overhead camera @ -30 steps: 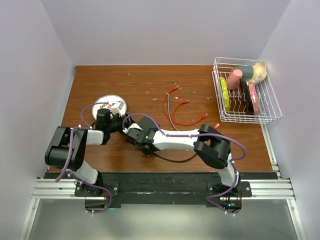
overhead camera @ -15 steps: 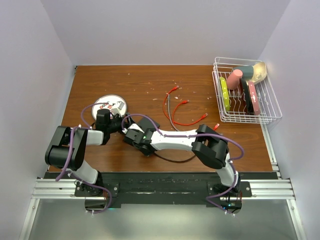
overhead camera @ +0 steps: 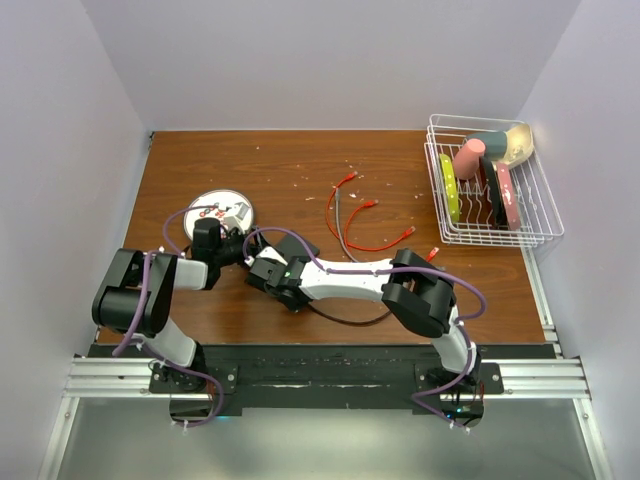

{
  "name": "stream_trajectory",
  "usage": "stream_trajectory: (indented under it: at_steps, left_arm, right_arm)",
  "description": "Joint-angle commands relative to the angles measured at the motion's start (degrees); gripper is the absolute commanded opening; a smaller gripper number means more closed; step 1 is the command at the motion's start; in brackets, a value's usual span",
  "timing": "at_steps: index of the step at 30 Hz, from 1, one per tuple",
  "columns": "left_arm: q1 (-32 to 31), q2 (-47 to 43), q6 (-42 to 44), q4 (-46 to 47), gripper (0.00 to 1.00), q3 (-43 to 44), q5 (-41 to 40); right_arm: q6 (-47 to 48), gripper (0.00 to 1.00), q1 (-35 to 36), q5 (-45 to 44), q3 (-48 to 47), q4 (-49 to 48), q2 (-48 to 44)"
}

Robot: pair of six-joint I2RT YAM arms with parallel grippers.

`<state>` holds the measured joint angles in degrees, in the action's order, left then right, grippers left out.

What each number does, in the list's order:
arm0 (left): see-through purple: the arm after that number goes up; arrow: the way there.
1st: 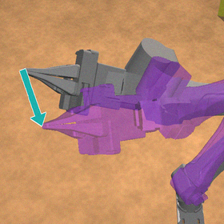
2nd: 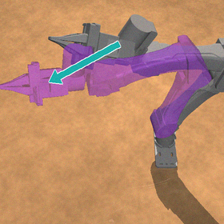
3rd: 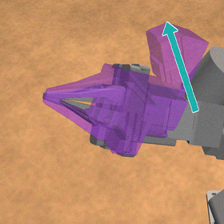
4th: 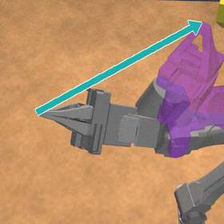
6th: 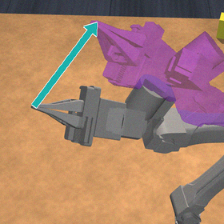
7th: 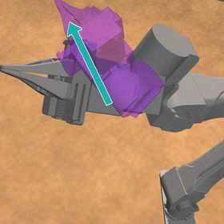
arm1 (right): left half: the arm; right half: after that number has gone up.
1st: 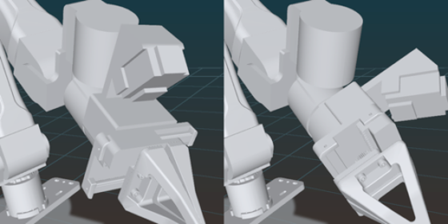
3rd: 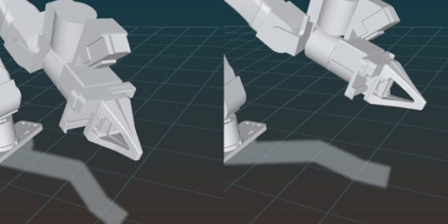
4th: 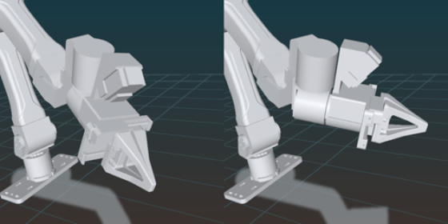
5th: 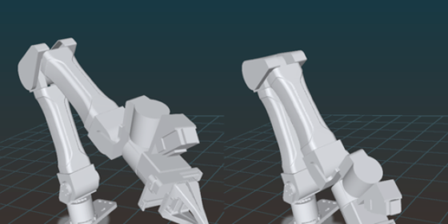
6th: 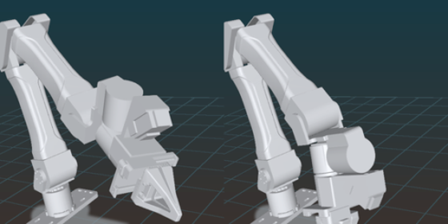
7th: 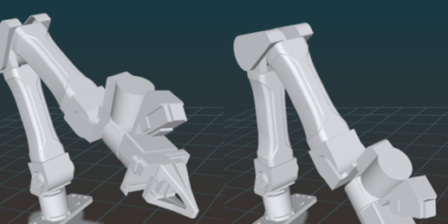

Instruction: Insert the plug into the switch port

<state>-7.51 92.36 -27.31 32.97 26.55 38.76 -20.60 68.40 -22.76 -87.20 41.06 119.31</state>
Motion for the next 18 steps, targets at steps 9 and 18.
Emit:
stream_trajectory:
  at_steps: [9, 18]
  left_arm:
    - [0.39, 1.77, -1.17, 2.54, 0.68, -0.71, 2.81]
    - [0.39, 1.86, -1.52, 3.15, 0.66, -0.79, 3.42]
  right_arm:
    - [-1.72, 0.0, -0.29, 0.71, -2.36, -3.79, 2.34]
    - [-1.55, 0.0, -0.29, 1.58, -5.61, -2.74, 4.7]
